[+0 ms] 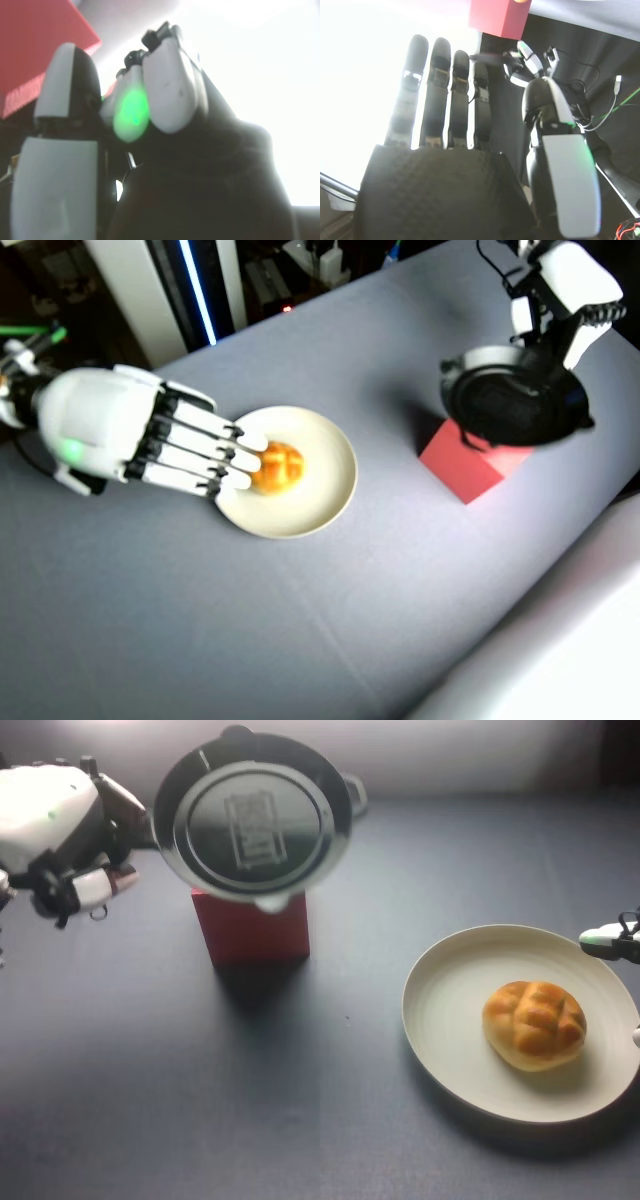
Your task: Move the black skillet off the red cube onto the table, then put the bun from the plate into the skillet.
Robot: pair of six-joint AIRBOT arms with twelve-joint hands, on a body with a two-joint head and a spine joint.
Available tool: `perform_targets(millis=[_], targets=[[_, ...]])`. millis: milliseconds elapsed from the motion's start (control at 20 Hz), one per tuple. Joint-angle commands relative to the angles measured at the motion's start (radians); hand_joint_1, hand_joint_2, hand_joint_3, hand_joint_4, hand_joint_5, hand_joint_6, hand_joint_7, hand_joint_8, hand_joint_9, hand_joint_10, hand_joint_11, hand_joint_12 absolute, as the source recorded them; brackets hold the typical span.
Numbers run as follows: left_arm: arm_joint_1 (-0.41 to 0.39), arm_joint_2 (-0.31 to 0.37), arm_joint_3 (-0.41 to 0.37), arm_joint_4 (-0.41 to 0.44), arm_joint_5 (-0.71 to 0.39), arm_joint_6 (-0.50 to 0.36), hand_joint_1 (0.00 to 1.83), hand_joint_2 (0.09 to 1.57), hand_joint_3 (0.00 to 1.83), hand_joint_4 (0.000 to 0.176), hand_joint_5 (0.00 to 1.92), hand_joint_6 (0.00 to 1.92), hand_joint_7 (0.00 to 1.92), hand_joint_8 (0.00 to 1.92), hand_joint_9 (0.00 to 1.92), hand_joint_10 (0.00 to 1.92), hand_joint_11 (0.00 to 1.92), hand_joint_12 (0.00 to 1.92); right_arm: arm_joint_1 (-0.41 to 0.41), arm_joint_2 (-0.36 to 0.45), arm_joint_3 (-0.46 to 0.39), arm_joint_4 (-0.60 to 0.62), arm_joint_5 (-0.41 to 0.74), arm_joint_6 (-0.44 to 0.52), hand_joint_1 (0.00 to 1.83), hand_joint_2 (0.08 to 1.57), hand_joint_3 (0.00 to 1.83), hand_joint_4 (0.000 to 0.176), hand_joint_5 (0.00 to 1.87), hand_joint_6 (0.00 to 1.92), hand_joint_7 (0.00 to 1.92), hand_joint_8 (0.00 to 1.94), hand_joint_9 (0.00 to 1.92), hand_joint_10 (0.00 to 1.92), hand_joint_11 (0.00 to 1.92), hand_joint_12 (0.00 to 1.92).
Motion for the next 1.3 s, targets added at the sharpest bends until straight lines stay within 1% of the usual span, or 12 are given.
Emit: perform_targets(millis=[0,250,400,500,600,900,950,1000,1050,1100,1200,1250], targets=[[0.01,0.031,-0.024,0.055,-0.169,-0.009,1.36,1.24,0.0,0.0,1.21,1.92,1.42,1.92,1.57,1.92,1.6,1.92,0.008,0.001,0.001,0.012,0.121,0.012,0.54,1.3,0.0,0.02,0.47,0.0,0.53,0.0,0.6,0.0,0.31,0.89],[0.15,0.137,-0.203,0.176,-0.282,-0.019,1.43,1.24,0.0,0.0,1.43,1.92,1.56,1.92,1.68,1.92,1.71,1.92,0.01,0.002,0.0,0.012,0.121,0.013,0.62,1.32,0.0,0.004,0.47,0.0,0.52,0.0,0.58,0.0,0.29,0.82],[0.207,0.163,-0.262,0.236,-0.295,-0.035,1.38,1.24,0.0,0.0,1.4,1.92,1.56,1.92,1.69,1.92,1.69,1.92,0.011,0.003,0.0,0.012,0.121,0.014,0.58,1.32,0.0,0.013,0.47,0.0,0.53,0.0,0.58,0.0,0.32,0.72],[0.232,0.162,-0.275,0.247,-0.255,-0.031,1.4,1.25,0.0,0.0,1.3,1.92,1.54,1.92,1.68,1.92,1.7,1.92,0.017,0.003,0.0,0.012,0.121,0.015,0.57,1.32,0.0,0.0,0.48,0.0,0.54,0.0,0.58,0.0,0.35,0.67],[0.244,0.15,-0.271,0.225,-0.192,-0.011,1.38,1.26,0.0,0.0,1.25,1.92,1.52,1.92,1.67,1.92,1.69,1.92,0.019,0.002,0.0,0.012,0.121,0.015,0.56,1.32,0.0,0.013,0.49,0.0,0.54,0.0,0.59,0.0,0.39,0.62],[0.272,0.117,-0.261,0.054,-0.064,0.194,1.35,1.26,0.0,0.0,1.02,1.92,1.36,1.92,1.54,1.92,1.58,1.92,0.019,0.002,-0.001,0.012,0.121,0.016,0.59,1.32,0.0,0.001,0.49,0.0,0.54,0.0,0.58,0.0,0.34,0.77],[0.273,0.116,-0.26,0.049,-0.063,0.199,1.34,1.24,0.0,0.107,0.96,1.92,1.34,1.92,1.53,1.92,1.59,1.92,0.019,0.002,-0.001,0.012,0.121,0.016,0.59,1.33,0.0,0.0,0.49,0.0,0.54,0.0,0.58,0.0,0.33,0.77],[0.273,0.116,-0.26,0.049,-0.063,0.199,1.32,1.25,0.0,0.162,0.95,1.92,1.31,1.92,1.52,1.92,1.59,1.92,0.019,0.002,-0.001,0.012,0.121,0.016,0.58,1.33,0.0,0.0,0.48,0.0,0.52,0.0,0.56,0.0,0.32,0.77],[0.275,0.111,-0.256,0.03,-0.06,0.212,1.3,1.2,0.0,0.173,0.9,1.92,1.21,1.92,1.46,1.92,1.53,1.92,0.019,0.002,-0.001,0.012,0.121,0.016,0.55,1.33,0.0,0.0,0.48,0.0,0.51,0.0,0.56,0.0,0.31,0.76],[0.278,0.108,-0.256,0.018,-0.059,0.224,1.27,1.18,0.0,0.175,0.89,1.92,1.13,1.92,1.4,1.92,1.46,1.92,0.019,0.002,-0.001,0.012,0.121,0.016,0.54,1.32,0.0,0.0,0.49,0.0,0.53,0.01,0.58,0.01,0.34,0.77],[0.279,0.103,-0.256,-0.012,-0.054,0.261,1.11,1.13,0.0,0.09,0.66,1.92,0.7,1.92,0.94,1.92,1.04,1.92,0.019,0.002,-0.002,0.011,0.121,0.016,0.58,1.32,0.0,0.0,0.49,0.0,0.55,0.0,0.6,0.0,0.34,0.8],[0.279,0.101,-0.256,-0.022,-0.052,0.277,1.09,1.12,0.0,0.08,0.49,1.87,0.55,1.92,0.76,1.92,0.86,1.92,0.019,0.002,-0.002,0.011,0.119,0.016,0.57,1.32,0.0,0.001,0.48,0.0,0.52,0.0,0.59,0.0,0.33,0.81]])
